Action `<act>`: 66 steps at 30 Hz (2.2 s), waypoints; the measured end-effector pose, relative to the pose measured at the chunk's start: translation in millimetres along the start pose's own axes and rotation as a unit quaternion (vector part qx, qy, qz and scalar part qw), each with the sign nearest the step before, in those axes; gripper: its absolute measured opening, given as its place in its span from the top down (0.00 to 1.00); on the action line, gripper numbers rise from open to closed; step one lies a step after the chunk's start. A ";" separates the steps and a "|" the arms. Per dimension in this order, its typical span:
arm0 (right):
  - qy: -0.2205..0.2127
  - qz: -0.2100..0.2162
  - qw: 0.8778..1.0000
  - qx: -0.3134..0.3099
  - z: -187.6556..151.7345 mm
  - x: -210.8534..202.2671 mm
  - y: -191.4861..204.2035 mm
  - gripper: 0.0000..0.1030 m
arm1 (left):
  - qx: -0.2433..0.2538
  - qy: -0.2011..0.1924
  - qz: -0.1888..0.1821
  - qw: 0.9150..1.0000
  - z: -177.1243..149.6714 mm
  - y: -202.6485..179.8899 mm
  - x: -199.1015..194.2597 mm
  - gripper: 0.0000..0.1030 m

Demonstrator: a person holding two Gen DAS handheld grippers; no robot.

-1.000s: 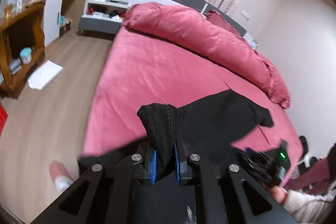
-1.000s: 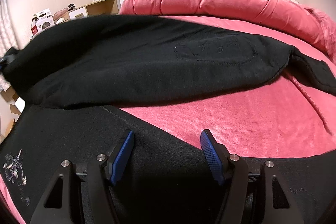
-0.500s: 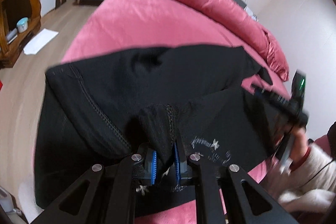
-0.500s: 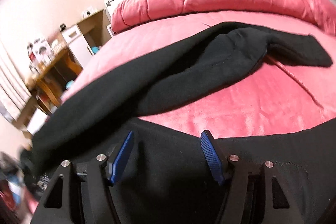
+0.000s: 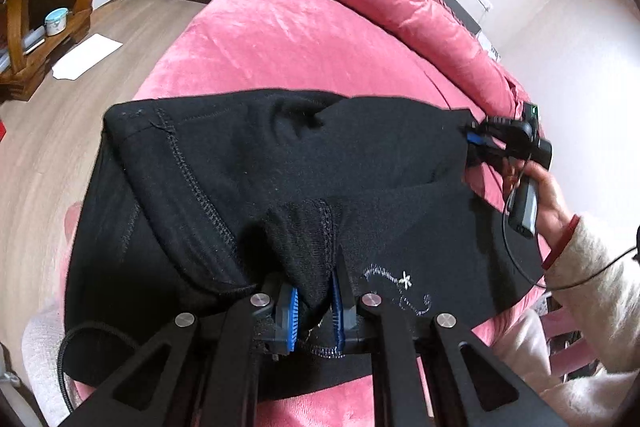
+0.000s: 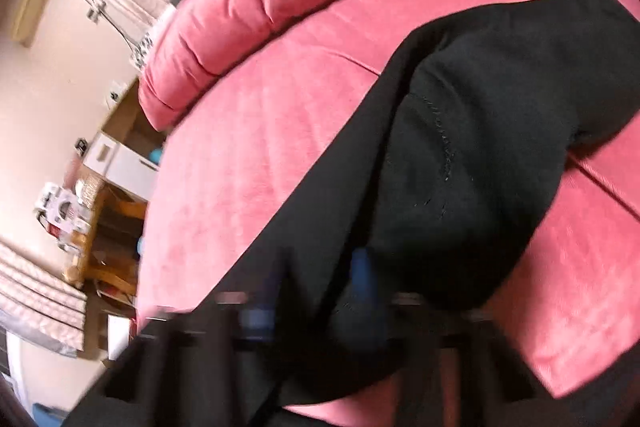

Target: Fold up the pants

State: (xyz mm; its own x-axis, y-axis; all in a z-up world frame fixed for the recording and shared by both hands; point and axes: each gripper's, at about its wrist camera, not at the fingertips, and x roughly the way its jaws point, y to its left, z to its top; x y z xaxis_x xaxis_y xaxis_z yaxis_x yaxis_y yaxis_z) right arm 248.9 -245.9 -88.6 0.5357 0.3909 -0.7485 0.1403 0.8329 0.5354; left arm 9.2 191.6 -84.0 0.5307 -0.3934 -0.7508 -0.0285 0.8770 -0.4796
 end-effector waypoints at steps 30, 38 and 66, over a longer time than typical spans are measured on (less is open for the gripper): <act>0.033 0.043 0.994 -0.090 -194.2 -100.8 -52.9 0.90 | -0.274 -0.119 -0.071 0.952 -34.6 102.4 -52.6 0.61; 0.022 0.057 0.995 -0.079 -192.9 -111.4 -66.7 0.90 | -0.323 -0.141 -0.091 0.931 -47.6 121.7 -86.9 0.45; -0.008 0.064 0.997 -0.040 -187.0 -137.3 -71.5 0.90 | -0.382 -0.042 -0.085 0.919 -28.4 102.7 -27.6 0.78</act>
State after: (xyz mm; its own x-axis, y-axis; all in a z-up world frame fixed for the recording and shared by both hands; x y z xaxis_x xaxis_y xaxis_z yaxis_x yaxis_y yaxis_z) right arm 9.6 -285.8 -97.3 0.5584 0.4899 -0.6695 0.0030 0.8058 0.5921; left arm -32.4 284.7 -125.4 0.6451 -0.4564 -0.6128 -0.5087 0.3418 -0.7902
